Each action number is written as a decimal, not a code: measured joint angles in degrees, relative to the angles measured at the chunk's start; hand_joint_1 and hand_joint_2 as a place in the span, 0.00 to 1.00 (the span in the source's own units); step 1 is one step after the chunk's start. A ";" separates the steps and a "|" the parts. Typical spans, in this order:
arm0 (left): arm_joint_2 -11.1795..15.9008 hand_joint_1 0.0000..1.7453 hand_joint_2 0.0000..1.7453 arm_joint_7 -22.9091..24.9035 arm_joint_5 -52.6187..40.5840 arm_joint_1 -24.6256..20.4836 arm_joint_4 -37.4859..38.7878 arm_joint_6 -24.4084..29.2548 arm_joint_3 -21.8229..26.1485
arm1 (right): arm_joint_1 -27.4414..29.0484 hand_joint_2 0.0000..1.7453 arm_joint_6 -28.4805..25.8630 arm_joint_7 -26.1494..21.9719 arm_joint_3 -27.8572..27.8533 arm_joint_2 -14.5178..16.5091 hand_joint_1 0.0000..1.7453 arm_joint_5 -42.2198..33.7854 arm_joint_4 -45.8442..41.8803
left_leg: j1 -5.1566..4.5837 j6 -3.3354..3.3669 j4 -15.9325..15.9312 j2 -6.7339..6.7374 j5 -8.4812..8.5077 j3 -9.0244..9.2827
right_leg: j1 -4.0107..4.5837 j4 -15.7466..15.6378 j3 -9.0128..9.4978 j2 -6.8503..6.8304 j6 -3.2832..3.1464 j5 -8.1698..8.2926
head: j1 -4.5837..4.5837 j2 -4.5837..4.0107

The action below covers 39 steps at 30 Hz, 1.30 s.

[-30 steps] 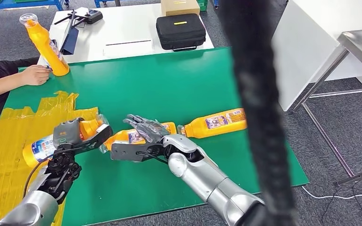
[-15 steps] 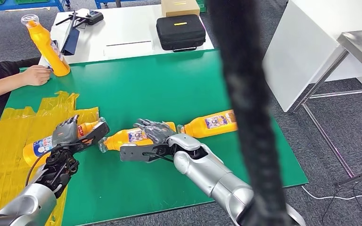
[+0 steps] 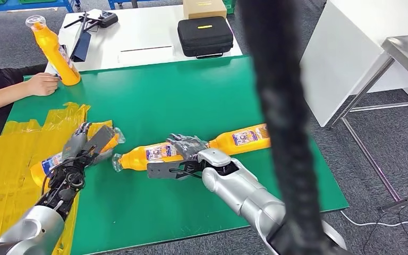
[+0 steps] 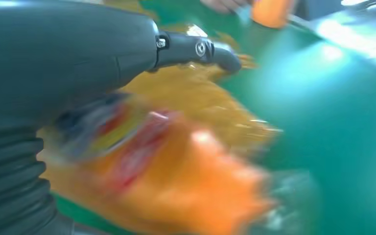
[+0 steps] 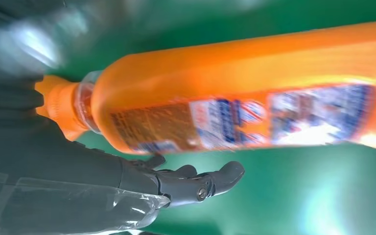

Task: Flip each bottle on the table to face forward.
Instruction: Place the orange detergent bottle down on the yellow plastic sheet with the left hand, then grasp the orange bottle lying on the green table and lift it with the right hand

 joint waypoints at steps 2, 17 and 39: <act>-0.94 0.00 0.00 -4.15 7.08 0.94 -2.52 -2.04 0.94 | -0.53 1.00 -0.85 0.08 0.00 0.01 0.00 0.91 2.12 | -0.01 0.00 0.00 0.00 0.00 -0.01 | -0.01 0.00 0.00 0.00 0.01 0.00 | 0.01 0.00; -2.53 0.00 0.00 -7.35 32.75 14.18 -32.10 -5.40 -7.51 | -3.01 1.00 -0.16 1.05 0.01 0.92 0.32 4.32 11.35 | 0.01 0.00 -0.01 0.09 -0.03 -0.01 | 0.02 -0.01 -0.01 0.02 0.01 -0.01 | 0.00 0.00; -1.22 0.00 0.50 -5.43 48.94 18.12 -42.49 -9.42 -14.86 | -4.07 1.00 1.16 0.52 0.45 3.24 1.00 5.22 14.97 | 0.01 -0.01 -0.01 0.22 -0.03 0.28 | 0.02 -0.03 0.23 0.06 0.00 0.00 | 0.01 0.00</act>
